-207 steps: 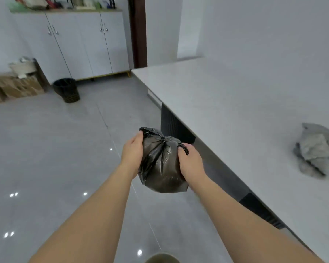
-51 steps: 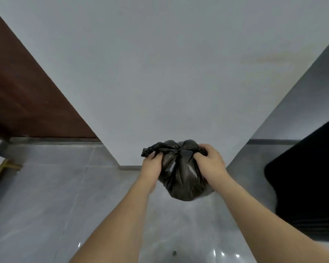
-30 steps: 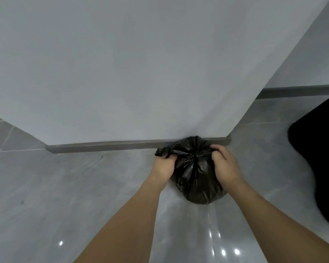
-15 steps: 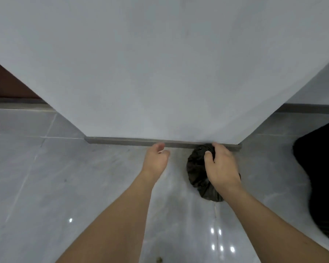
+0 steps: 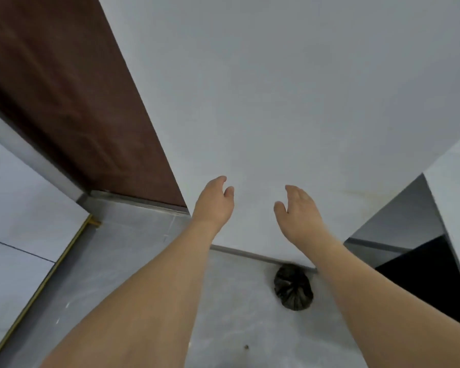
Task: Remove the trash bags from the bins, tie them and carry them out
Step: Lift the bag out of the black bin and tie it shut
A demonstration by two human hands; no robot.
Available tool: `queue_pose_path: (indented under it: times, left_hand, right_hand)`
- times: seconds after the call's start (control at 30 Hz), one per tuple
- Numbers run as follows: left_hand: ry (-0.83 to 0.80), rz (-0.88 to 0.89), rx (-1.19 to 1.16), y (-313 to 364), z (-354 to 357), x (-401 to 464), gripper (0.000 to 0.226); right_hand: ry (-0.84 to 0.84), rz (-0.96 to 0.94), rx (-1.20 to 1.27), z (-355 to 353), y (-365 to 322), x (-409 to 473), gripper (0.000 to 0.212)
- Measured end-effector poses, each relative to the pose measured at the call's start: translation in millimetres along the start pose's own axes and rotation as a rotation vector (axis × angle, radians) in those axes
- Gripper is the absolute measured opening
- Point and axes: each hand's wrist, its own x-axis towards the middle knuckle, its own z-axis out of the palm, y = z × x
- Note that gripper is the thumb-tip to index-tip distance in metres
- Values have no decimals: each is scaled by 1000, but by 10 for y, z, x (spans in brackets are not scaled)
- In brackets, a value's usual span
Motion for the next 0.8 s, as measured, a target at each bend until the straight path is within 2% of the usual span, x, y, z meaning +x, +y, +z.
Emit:
queue_pose_path:
  times: [0.17,0.3,0.37,0.47,0.63,0.8]
  left_hand:
    - [158,215,173,1187,-1812,-508,49]
    - [355,409,375,1691,-2779,-840,47]
    - [409,453,466,1741,-3048,-983,46]
    - [417,430,559,1640,-3249,-1173,49]
    - [436,312,556,1386,-3443,-1467,49]
    - [483,107,552,880,-3647,-1897,51]
  right_hand:
    - [116,-133,-58,-1664,-1258,-418,55]
    - [225,-279,-122,-2338,-1991,-692,56]
    - [242,-322,-157,-2435,-2207,-784,57]
    - [223,-357,-192,-2417,-2389,-893,58]
    - [180,-426,-220,-2252,-2604,-1016,58]
    - [99,-551,-242,-1862,-2972,-1180,56]
